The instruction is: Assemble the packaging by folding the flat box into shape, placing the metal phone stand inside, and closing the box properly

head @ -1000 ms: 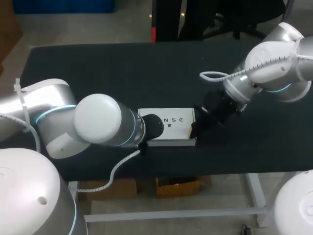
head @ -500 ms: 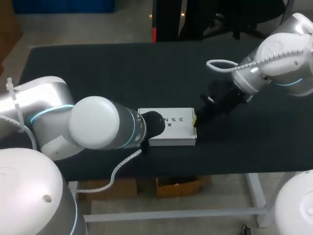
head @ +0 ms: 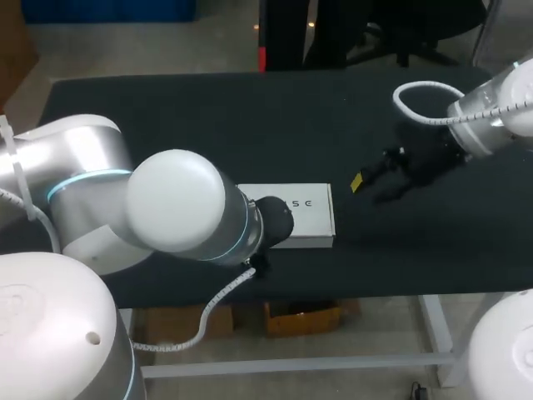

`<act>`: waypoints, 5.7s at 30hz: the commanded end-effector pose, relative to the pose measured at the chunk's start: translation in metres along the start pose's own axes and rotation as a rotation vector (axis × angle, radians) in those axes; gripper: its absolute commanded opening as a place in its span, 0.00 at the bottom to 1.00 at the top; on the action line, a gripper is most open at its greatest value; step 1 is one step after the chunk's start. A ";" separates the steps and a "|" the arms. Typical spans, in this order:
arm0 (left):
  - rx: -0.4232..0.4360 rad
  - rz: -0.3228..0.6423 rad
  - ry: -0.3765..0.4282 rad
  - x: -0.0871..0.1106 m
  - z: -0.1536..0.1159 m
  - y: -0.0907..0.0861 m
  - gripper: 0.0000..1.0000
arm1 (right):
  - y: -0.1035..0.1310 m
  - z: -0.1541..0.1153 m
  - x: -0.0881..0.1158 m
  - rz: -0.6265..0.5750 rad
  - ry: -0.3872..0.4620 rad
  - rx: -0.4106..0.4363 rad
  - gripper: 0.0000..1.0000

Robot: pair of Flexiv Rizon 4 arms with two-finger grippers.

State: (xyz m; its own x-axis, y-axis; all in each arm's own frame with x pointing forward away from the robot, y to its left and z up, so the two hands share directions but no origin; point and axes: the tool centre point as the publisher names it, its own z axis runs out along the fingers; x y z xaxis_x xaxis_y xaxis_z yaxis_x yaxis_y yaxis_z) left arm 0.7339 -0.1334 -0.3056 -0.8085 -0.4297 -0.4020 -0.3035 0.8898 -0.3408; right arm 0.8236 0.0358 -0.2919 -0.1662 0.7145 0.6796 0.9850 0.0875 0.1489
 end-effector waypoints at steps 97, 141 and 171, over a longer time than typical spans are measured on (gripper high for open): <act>-0.410 -0.950 0.023 0.094 0.039 0.000 1.00 | 0.066 -0.123 -0.067 -0.909 -0.272 -0.709 1.00; -0.428 -1.192 -0.054 0.061 0.088 -0.031 1.00 | 0.143 -0.121 -0.097 -1.054 -0.229 -0.821 1.00; -0.455 -1.269 -0.013 0.016 0.115 -0.042 1.00 | 0.172 -0.121 -0.100 -1.118 -0.188 -0.773 1.00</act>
State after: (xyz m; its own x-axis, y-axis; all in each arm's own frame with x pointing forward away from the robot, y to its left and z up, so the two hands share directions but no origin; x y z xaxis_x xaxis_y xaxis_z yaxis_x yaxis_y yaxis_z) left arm 0.7867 -0.1947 -0.3954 0.1556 -0.9875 -0.0258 -0.9726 -0.1486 -0.1787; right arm 1.0039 -0.1030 -0.2470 -0.7747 0.6105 -0.1647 0.0466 0.3149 0.9480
